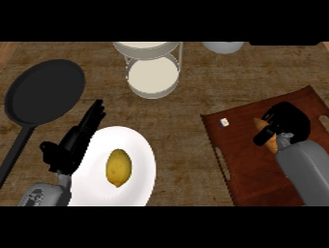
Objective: Pick the croissant from the tray and place it in the tiered basket
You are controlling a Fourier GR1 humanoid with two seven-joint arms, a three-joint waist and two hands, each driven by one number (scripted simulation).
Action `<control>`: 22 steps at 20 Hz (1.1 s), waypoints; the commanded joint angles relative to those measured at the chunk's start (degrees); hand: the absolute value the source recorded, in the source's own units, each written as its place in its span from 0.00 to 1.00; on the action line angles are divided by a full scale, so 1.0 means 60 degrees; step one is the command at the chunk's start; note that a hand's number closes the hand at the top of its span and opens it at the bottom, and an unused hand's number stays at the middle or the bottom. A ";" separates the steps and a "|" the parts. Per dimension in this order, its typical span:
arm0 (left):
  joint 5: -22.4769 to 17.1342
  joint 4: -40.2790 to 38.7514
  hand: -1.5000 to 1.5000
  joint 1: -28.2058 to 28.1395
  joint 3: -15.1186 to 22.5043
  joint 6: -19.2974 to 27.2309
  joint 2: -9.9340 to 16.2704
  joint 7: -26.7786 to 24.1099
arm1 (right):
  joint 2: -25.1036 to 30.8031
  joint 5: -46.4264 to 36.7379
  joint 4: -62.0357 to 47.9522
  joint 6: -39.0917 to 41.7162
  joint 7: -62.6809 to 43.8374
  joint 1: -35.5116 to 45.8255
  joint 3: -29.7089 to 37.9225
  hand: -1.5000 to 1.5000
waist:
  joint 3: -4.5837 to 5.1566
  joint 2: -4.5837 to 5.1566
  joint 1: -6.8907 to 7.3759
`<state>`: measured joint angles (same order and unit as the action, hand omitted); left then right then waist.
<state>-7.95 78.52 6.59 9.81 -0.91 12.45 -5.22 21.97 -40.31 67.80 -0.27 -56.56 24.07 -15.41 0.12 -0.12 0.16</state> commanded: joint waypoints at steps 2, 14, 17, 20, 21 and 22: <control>0.0228 -0.0595 0.50 0.0439 -0.0443 -0.0360 -0.0195 -0.0147 | -0.0336 -0.0825 -0.0246 -0.0071 0.0290 0.0187 0.0528 1.00 | -0.0018 0.0024 -0.0012; 0.0403 -0.0074 0.50 0.0458 -0.0275 -0.0031 -0.0281 0.0401 | 0.1461 0.1052 0.0154 0.0341 0.6560 0.0658 0.1209 1.00 | -0.0038 0.0031 -0.0045; 0.0404 -0.0120 0.50 0.0069 -0.0144 -0.0048 -0.0493 0.0022 | 0.1135 0.2545 0.0538 0.1002 0.6829 0.1432 0.2183 1.00 | -0.0032 -0.0005 -0.0019; 0.0231 -0.0410 0.50 0.0448 -0.0551 -0.0302 -0.0157 0.0056 | 0.1058 0.2885 0.1302 0.1015 0.6873 0.1989 0.2498 1.00 | -0.0018 -0.0002 -0.0071; 0.0357 -0.0196 0.50 0.0244 -0.0380 -0.0161 -0.0277 0.0169 | 0.1275 0.2917 0.1388 0.1210 0.6768 0.2363 0.2647 1.00 | -0.0019 -0.0009 -0.0010; 0.0693 0.0001 0.50 -0.0126 0.0026 0.0146 -0.0680 -0.0042 | 0.1172 0.2697 0.2095 0.1269 0.6528 0.2037 0.2319 1.00 | -0.0016 -0.0028 -0.0052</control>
<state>-5.32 77.43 7.42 8.43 -1.34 10.00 -5.00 28.82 -26.49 74.49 5.60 -17.60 34.14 -3.03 -0.02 -0.13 0.00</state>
